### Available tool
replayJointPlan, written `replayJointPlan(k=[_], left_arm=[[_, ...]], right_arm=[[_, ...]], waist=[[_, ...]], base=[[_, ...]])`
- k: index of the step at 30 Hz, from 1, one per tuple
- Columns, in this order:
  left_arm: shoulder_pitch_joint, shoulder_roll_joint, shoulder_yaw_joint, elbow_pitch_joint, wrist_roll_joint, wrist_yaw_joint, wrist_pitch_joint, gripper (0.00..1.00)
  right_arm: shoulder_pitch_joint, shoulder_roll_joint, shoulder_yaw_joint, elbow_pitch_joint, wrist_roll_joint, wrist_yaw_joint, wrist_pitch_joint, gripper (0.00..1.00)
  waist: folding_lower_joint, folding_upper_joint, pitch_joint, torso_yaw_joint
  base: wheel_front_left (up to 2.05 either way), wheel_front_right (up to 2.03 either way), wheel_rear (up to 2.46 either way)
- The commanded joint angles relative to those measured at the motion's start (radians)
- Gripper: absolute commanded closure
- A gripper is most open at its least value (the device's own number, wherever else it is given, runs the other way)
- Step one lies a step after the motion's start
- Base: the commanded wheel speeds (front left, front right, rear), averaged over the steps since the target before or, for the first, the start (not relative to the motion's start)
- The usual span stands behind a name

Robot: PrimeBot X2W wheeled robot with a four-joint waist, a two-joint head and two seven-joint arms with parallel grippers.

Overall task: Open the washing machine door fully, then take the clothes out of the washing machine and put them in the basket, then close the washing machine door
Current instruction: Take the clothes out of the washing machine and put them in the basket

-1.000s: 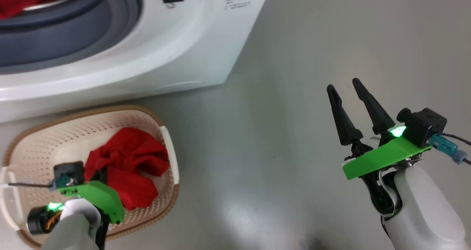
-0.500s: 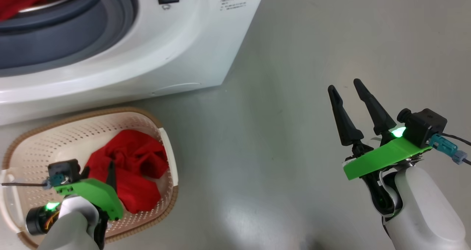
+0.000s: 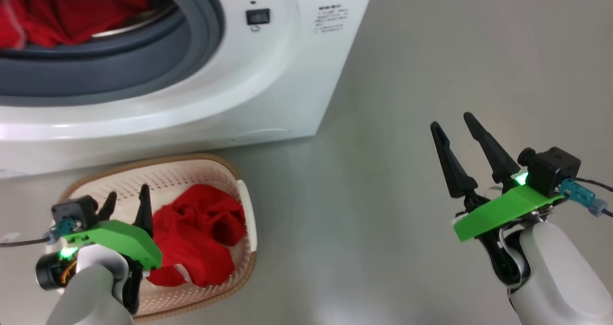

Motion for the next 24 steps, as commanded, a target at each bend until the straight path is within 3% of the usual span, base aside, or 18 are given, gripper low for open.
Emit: replayJointPlan(k=[1, 24], left_arm=[[0.026, 0.029, 0.032, -0.028, 0.009, -0.003, -0.012, 0.00], [0.362, -0.041, 0.168, -0.655, 0.205, -0.003, -0.013, 0.00]], right_arm=[[0.040, -0.013, 0.022, -0.016, -0.004, 0.002, -0.012, 0.00], [0.212, -0.055, -0.014, -0.008, 0.013, 0.002, -0.012, 0.00]], waist=[[0.0000, 0.0000, -0.041, 0.032], [0.0000, 0.0000, -0.277, 0.117]], base=[[0.00, 0.00, 0.00], [0.00, 0.00, 0.00]])
